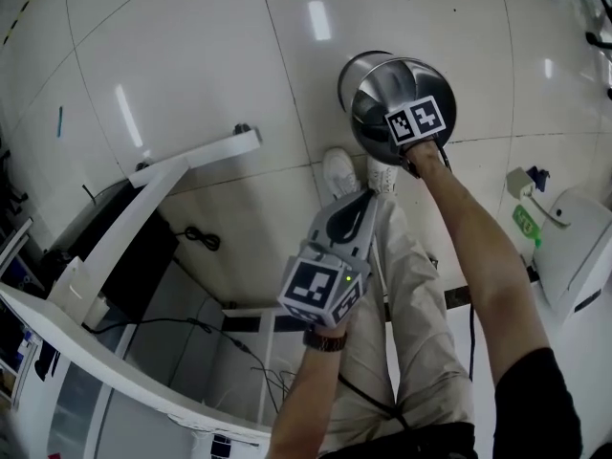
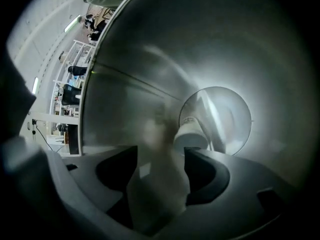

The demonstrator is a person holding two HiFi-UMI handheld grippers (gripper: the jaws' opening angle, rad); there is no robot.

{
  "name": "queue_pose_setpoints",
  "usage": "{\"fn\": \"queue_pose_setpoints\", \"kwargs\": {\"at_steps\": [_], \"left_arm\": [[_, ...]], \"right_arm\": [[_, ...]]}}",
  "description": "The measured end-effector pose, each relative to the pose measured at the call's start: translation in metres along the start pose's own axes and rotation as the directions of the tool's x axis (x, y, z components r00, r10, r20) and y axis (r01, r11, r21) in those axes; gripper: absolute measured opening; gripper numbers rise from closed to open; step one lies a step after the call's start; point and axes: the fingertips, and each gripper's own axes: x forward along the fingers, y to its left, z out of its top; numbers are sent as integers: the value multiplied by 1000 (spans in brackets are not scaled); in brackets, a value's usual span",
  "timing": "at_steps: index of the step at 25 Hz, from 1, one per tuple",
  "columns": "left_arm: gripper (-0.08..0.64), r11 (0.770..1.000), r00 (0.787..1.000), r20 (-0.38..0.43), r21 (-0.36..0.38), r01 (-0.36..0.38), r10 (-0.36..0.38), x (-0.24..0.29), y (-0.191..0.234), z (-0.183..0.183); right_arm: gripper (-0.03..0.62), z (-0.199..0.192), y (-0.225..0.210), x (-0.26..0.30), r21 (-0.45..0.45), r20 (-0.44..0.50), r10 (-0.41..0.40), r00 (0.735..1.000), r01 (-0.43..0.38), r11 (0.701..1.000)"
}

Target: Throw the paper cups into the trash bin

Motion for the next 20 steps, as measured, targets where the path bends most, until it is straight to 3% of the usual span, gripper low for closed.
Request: {"fn": "queue_pose_setpoints", "kwargs": {"at_steps": [6, 10, 13, 15, 18, 20], "left_arm": [[1, 1000, 1000, 22, 24, 10, -10, 9, -9, 11], [1, 998, 999, 41, 59, 22, -25, 11, -16, 22], [1, 997, 997, 71, 70, 11, -16, 8, -24, 39], [1, 997, 996, 84, 82, 4, -11, 3, -30, 52], [1, 994, 995, 97, 110, 22, -33, -2, -45, 71], [1, 991, 994, 95, 133, 33, -46, -7, -65, 82]], "right_arm": [[283, 11, 5, -18, -4, 67, 14, 998, -13, 1000], [178, 30, 27, -50, -70, 231, 9, 973, 7, 997], [82, 42, 43, -89, -137, 380, -1, 925, 57, 989], [3, 48, 64, -116, -175, 478, 50, 877, 39, 984], [2, 46, 107, -159, -224, 567, 191, 801, -73, 972], [2, 35, 128, -192, -250, 597, 219, 772, -81, 965]]}}
